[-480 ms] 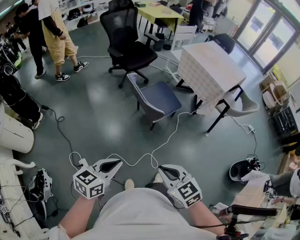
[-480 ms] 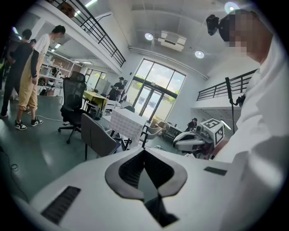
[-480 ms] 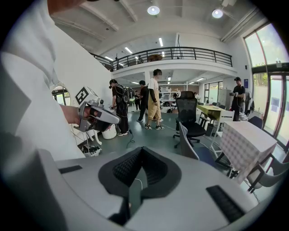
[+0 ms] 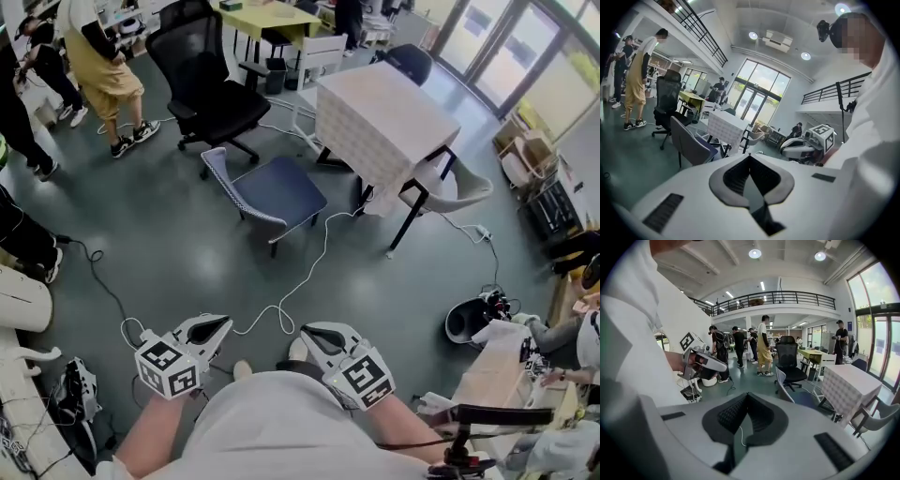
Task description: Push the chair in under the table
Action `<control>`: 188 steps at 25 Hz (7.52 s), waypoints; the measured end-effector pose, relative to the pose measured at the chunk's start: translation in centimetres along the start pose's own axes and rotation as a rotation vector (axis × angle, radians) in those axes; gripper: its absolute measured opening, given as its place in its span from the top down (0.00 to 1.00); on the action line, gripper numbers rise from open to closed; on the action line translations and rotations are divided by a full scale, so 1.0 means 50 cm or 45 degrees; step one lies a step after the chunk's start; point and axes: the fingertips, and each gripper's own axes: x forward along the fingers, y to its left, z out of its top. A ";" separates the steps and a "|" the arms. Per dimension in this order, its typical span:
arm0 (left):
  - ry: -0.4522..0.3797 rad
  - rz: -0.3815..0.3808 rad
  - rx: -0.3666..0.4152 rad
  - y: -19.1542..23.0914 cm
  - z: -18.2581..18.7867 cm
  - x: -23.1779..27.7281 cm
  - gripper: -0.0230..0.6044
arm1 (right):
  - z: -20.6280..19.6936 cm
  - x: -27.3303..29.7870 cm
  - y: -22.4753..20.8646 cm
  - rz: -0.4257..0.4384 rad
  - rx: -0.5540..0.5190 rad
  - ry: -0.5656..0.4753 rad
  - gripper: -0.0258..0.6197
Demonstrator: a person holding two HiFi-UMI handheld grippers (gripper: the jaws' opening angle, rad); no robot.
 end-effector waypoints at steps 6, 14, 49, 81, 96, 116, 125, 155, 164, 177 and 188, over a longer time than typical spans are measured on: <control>0.016 0.082 -0.048 -0.003 0.032 0.124 0.94 | -0.014 -0.063 -0.131 -0.043 -0.001 -0.059 0.94; -0.015 0.313 -0.110 0.076 0.093 0.284 0.79 | -0.064 -0.115 -0.324 -0.097 0.060 -0.082 0.72; 0.246 0.866 -0.901 0.907 0.075 0.611 0.55 | 0.116 0.170 -0.811 -0.332 0.188 0.093 0.70; 0.215 1.054 -1.040 0.825 0.207 0.987 0.83 | 0.073 0.115 -1.302 -0.120 0.171 0.091 0.70; 0.194 1.025 -1.073 0.797 0.309 1.247 0.83 | 0.002 0.020 -1.468 -0.187 0.245 0.086 0.70; 0.222 0.937 -1.077 0.762 0.363 1.413 0.79 | -0.017 -0.019 -1.509 -0.248 0.260 0.094 0.70; 0.211 0.911 -0.981 0.752 0.398 1.369 0.69 | 0.031 0.020 -1.455 -0.242 0.205 0.076 0.70; 0.084 -0.310 0.159 0.288 0.556 0.807 0.95 | 0.144 0.189 -0.949 -0.283 0.135 -0.009 0.93; 0.100 -0.350 0.212 0.249 0.542 0.739 0.95 | 0.173 0.197 -0.865 -0.265 0.097 0.002 0.94; 0.123 -0.405 0.239 0.247 0.510 0.727 0.95 | 0.173 0.197 -0.813 -0.283 0.069 0.014 0.94; 0.141 -0.431 0.229 0.257 0.506 0.729 0.95 | 0.180 0.203 -0.808 -0.320 0.056 0.043 0.94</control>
